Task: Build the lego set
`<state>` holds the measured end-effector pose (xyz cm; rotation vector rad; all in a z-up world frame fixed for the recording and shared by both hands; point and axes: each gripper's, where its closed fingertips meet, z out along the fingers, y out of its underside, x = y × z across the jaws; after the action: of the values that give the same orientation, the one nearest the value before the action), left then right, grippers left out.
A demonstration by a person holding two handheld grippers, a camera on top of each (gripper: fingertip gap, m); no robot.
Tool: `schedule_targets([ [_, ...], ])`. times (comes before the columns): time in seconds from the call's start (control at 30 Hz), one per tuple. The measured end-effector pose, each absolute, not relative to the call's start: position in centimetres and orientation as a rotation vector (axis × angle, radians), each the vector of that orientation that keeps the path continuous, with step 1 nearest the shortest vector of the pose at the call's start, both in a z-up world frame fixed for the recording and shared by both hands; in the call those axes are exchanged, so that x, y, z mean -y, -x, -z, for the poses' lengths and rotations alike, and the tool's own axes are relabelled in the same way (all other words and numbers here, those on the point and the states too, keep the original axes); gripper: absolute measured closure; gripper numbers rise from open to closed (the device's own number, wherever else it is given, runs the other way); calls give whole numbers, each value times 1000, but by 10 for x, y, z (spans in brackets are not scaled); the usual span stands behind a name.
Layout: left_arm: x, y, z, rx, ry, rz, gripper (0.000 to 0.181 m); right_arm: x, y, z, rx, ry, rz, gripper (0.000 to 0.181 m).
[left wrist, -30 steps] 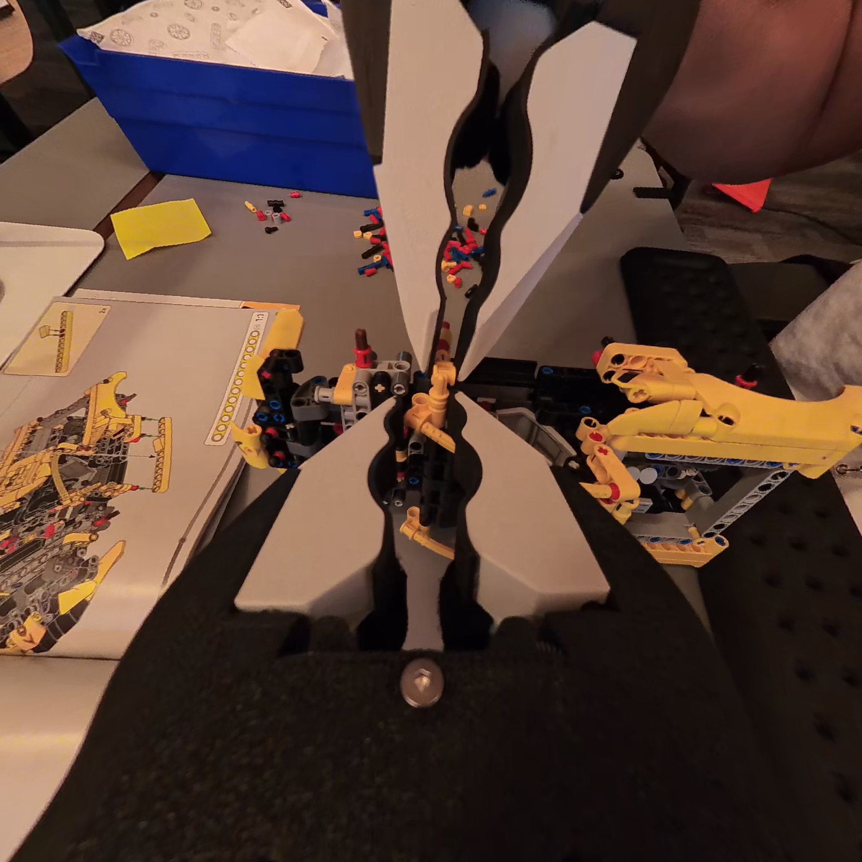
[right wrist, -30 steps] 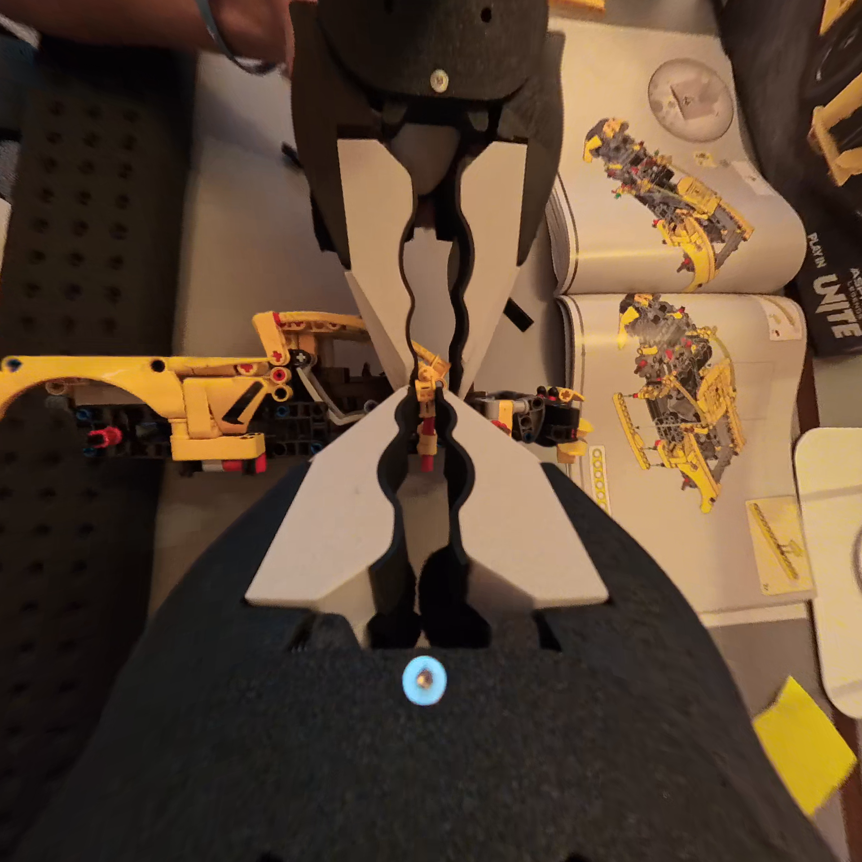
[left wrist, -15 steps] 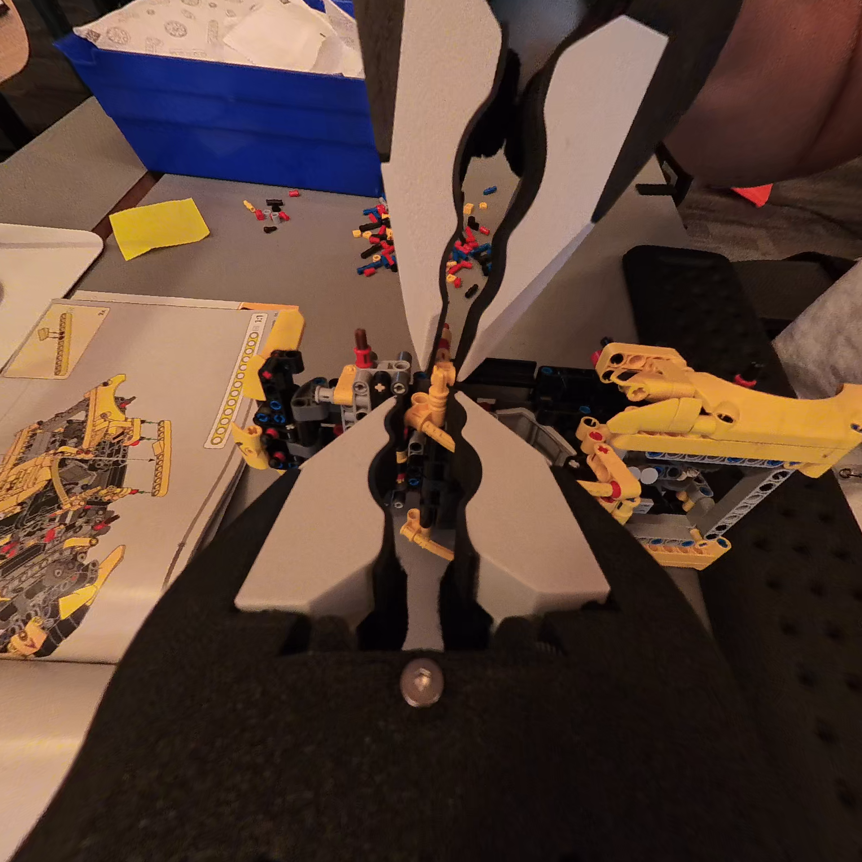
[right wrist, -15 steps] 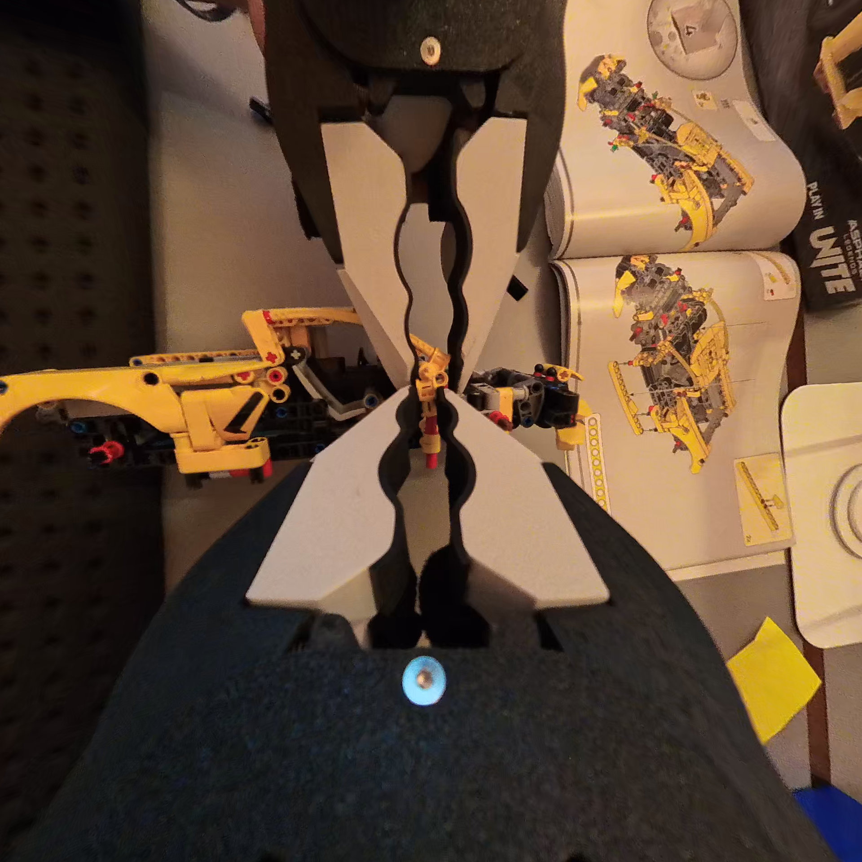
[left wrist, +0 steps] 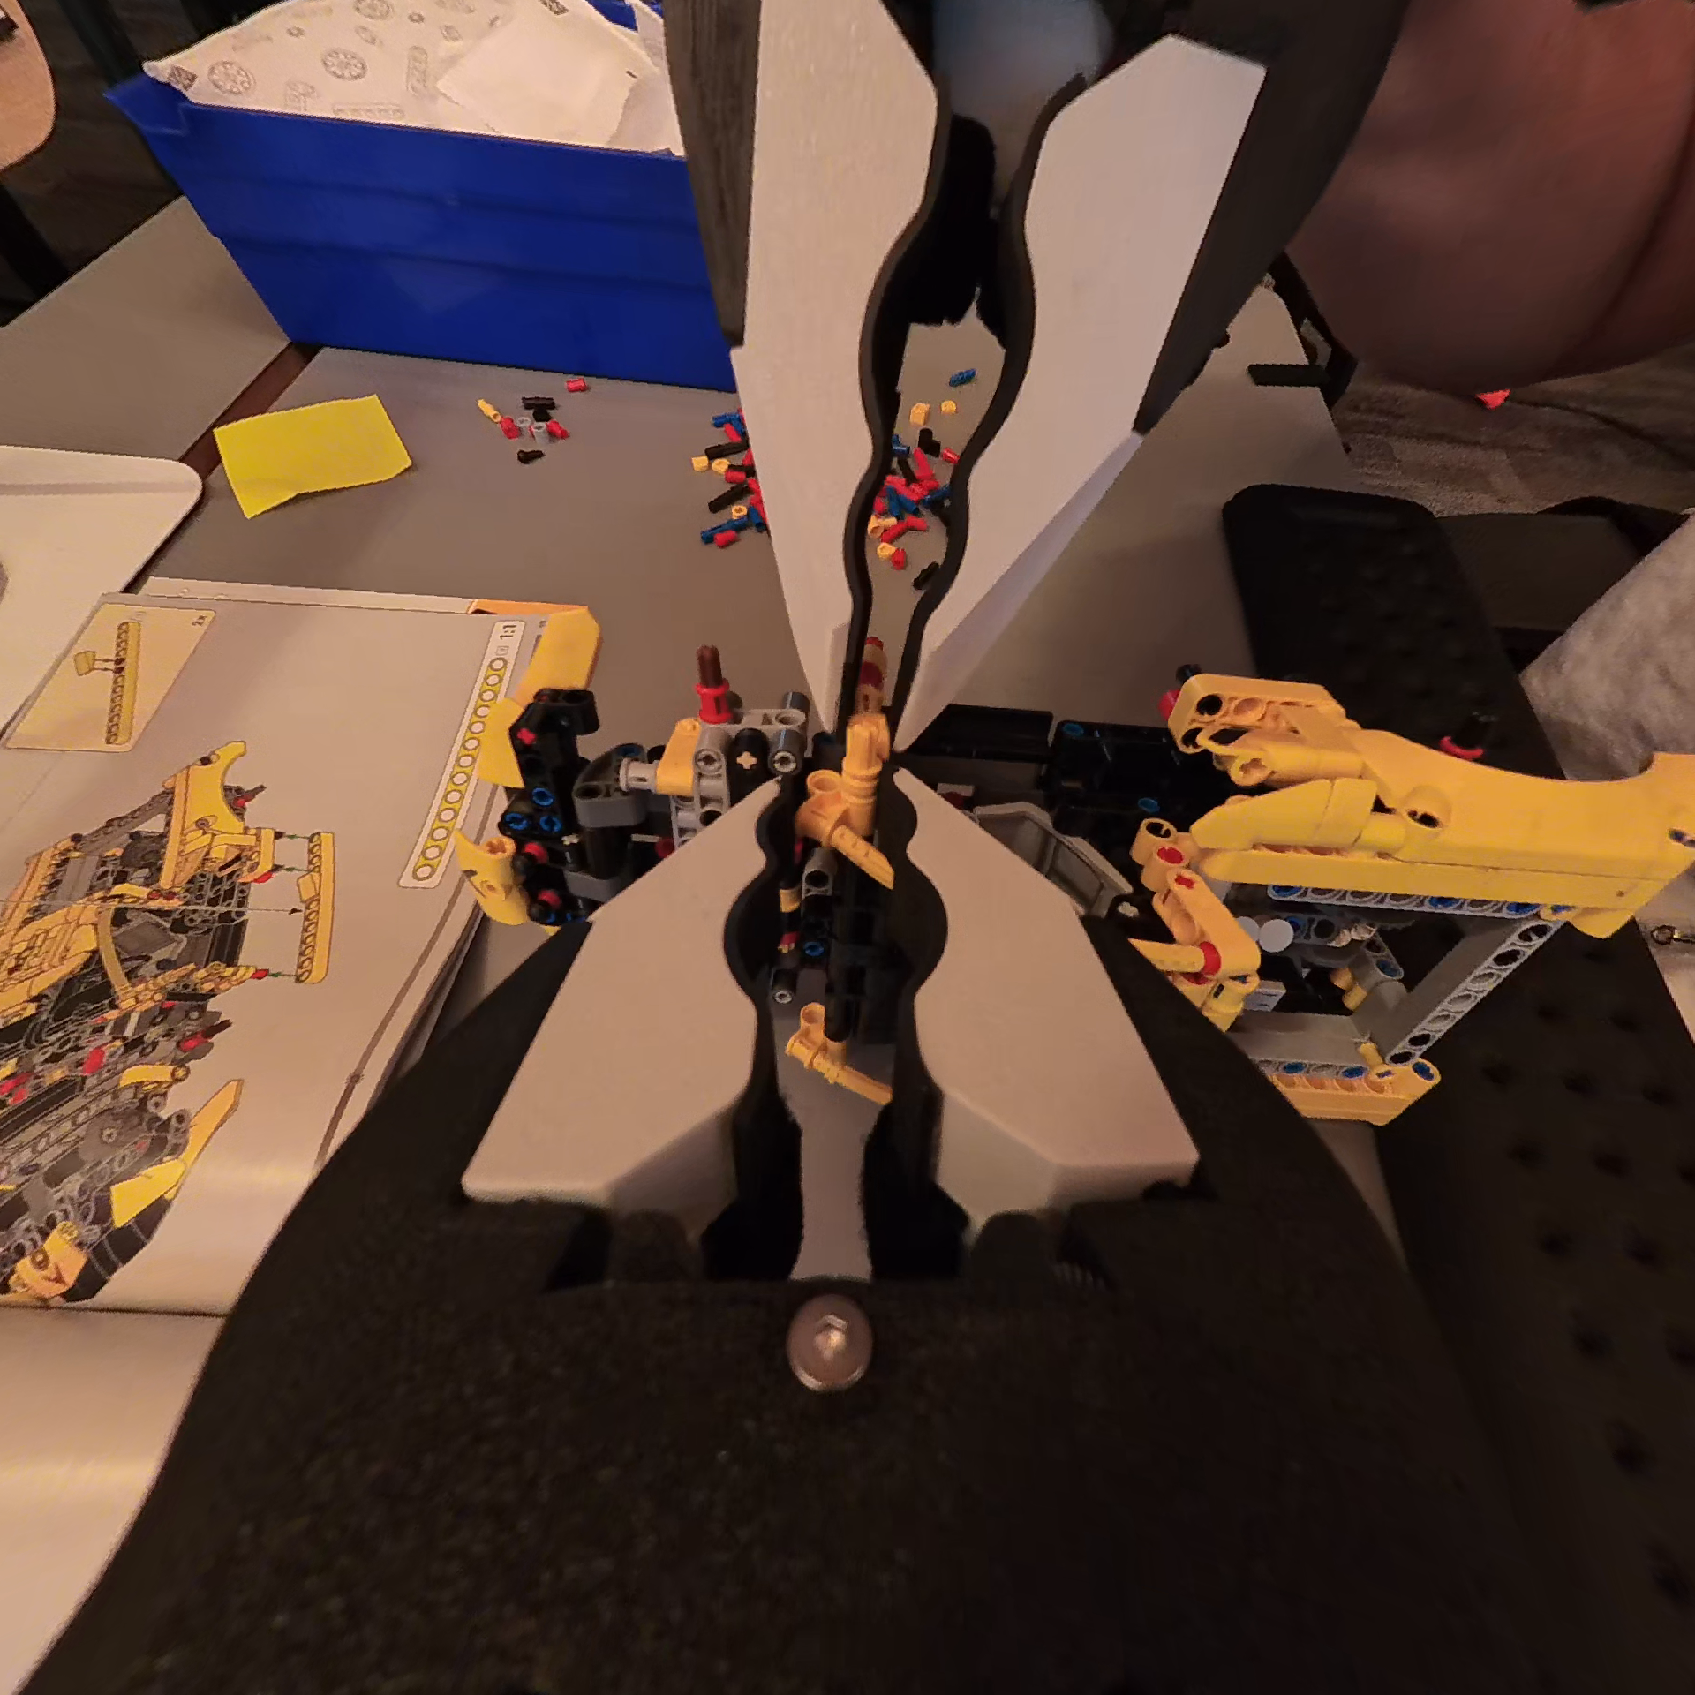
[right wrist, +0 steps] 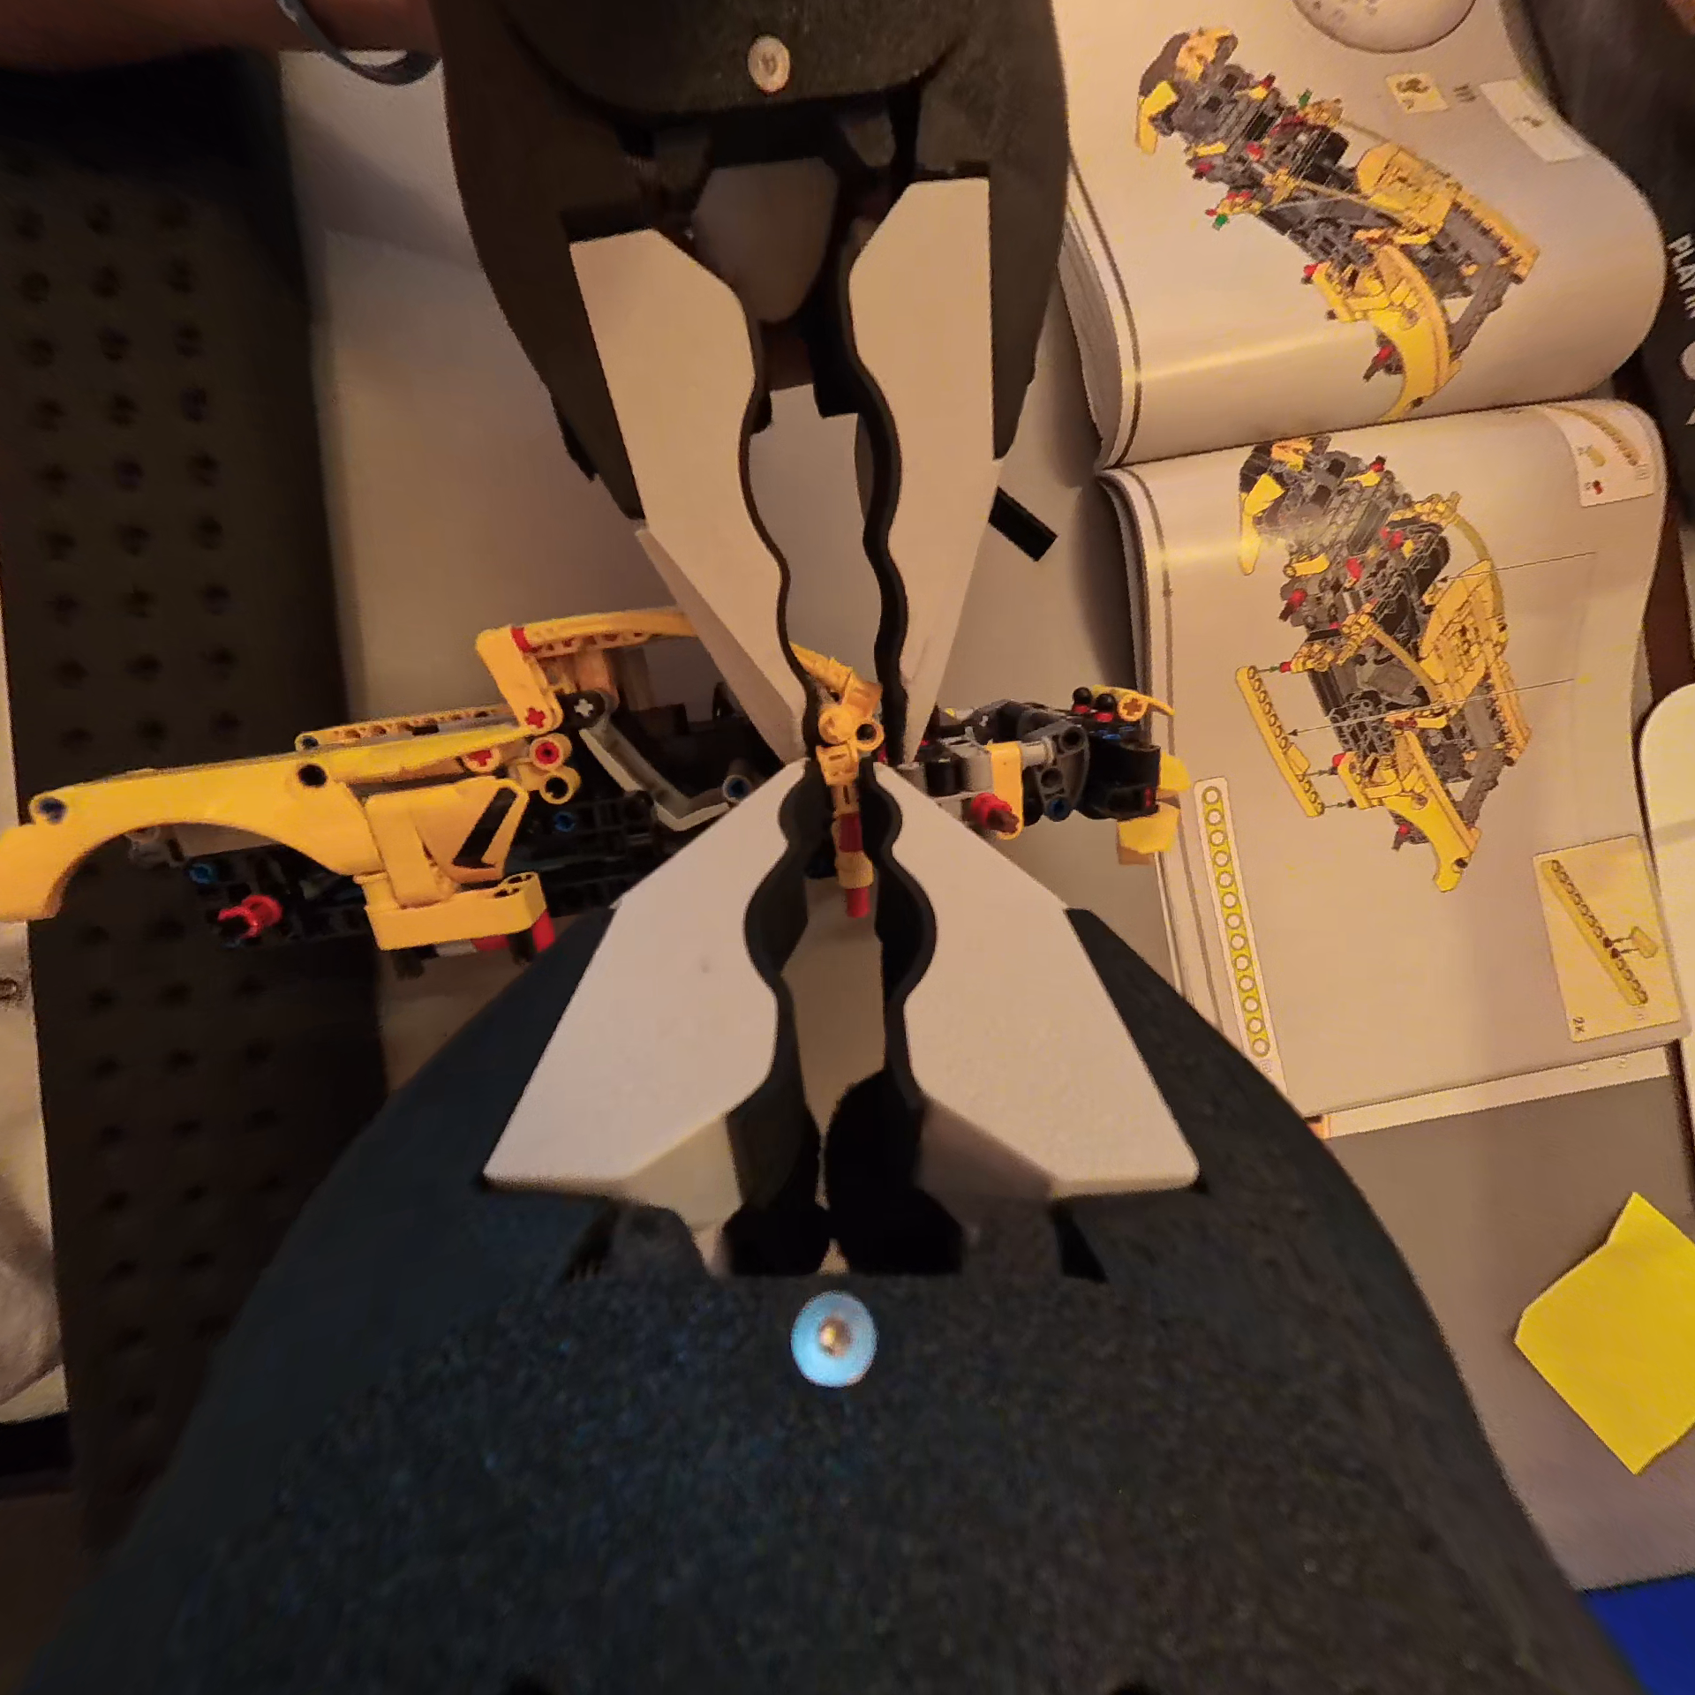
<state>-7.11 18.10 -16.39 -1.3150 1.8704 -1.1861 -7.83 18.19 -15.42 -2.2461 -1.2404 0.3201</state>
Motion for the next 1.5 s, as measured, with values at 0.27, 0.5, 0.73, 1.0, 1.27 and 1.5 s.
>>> schedule_targets([
  [0.27, -181, 72, 163, -1866, 1315, 1188, 164, -182, 78, 154, 1245, 2253, -394, 175],
  [0.5, -181, 71, 163, -1863, 1317, 1205, 164, -183, 76, 154, 1212, 2246, -398, 175],
  [0.73, -182, 72, 163, -1852, 1323, 1223, 164, -184, 76, 154, 1233, 2170, -330, 167],
  [1.0, -182, 72, 163, -1841, 1326, 1249, 164, -174, 75, 139, 1191, 1987, -309, 158],
  [1.27, -182, 74, 163, -1840, 1328, 1249, 164, -179, 59, 143, 1287, 1958, -209, 156],
  [1.5, -196, 103, 163, -1862, 1339, 1255, 165, -184, 9, 165, 893, 2119, -423, 149],
])
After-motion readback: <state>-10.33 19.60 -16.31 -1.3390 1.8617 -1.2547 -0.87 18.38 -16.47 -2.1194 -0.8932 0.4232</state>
